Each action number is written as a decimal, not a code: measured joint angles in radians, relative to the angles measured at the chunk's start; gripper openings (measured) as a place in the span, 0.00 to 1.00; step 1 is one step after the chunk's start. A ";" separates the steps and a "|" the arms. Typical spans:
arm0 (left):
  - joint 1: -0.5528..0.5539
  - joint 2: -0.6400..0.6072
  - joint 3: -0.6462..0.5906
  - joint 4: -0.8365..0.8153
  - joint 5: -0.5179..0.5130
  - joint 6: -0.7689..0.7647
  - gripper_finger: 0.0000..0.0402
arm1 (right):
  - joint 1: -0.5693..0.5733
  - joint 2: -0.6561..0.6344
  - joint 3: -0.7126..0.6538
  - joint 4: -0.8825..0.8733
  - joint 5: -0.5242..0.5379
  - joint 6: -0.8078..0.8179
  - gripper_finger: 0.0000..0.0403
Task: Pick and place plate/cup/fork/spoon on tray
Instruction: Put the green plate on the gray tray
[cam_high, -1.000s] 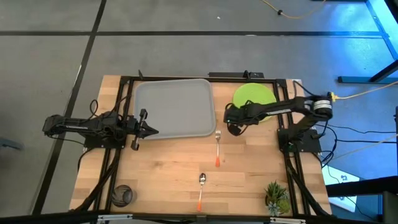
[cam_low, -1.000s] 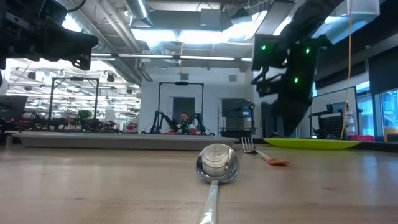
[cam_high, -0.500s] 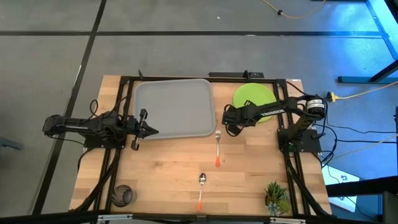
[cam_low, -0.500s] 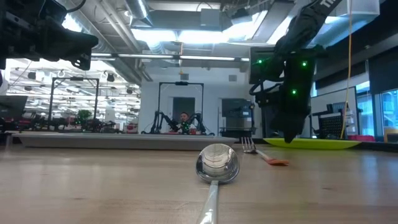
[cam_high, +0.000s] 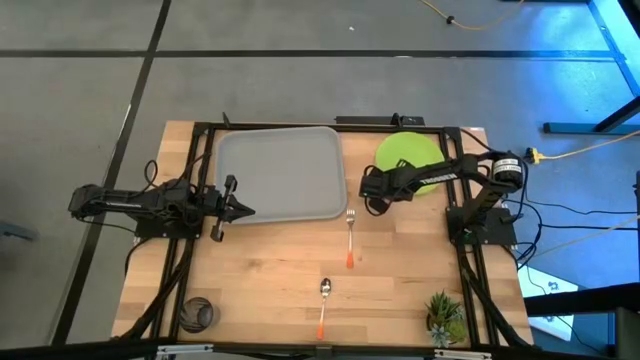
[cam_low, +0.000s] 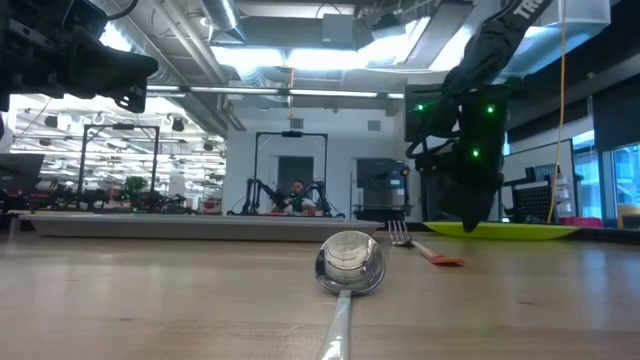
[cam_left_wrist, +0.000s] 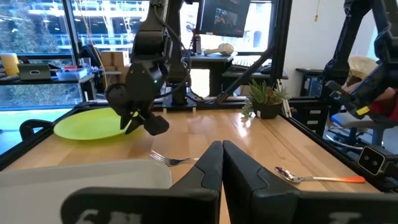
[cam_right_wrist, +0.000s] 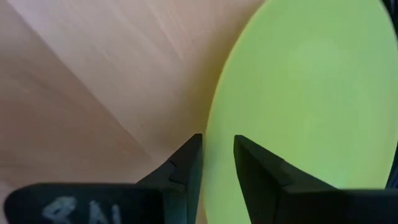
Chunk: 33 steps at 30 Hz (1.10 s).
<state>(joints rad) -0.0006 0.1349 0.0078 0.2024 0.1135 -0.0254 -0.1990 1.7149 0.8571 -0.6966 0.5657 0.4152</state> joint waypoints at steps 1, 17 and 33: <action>0.000 0.000 0.000 0.000 0.000 0.000 0.00 | -0.005 0.000 -0.005 0.000 0.000 0.000 0.25; 0.000 0.000 0.000 0.000 0.000 -0.001 0.00 | -0.064 0.000 -0.014 0.031 0.009 -0.006 0.06; 0.000 0.000 0.000 0.000 0.000 0.000 0.00 | 0.066 0.000 0.017 -0.031 0.079 -0.056 0.01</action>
<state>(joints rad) -0.0006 0.1349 0.0078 0.2024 0.1135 -0.0250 -0.1334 1.7145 0.8738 -0.7280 0.6451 0.3595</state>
